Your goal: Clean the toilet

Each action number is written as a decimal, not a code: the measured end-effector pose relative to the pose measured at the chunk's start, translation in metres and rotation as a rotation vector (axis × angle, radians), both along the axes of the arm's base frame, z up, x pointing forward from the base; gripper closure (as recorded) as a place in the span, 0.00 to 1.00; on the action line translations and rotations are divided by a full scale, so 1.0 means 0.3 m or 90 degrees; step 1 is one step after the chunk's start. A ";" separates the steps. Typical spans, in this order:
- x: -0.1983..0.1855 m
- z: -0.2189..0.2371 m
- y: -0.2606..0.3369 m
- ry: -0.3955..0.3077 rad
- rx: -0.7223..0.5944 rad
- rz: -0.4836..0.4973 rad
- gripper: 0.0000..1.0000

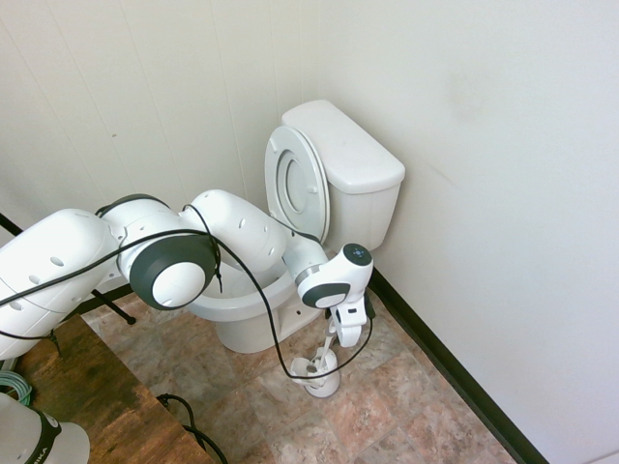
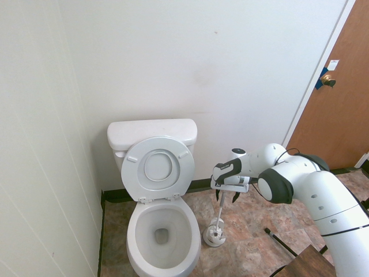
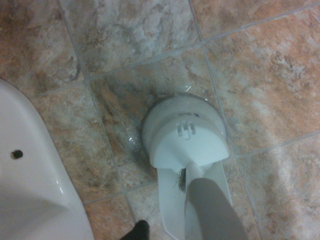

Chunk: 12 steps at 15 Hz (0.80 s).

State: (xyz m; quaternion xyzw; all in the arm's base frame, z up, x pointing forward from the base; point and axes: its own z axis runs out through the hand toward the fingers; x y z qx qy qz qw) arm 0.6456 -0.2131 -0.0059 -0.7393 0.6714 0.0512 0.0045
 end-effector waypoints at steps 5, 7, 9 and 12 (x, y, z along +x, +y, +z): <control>0.001 -0.019 0.019 0.004 -0.001 -0.001 1.00; 0.014 -0.014 0.022 -0.001 -0.002 -0.001 1.00; 0.030 -0.008 0.022 -0.006 -0.003 0.000 1.00; 0.039 -0.021 0.024 -0.006 -0.004 0.000 1.00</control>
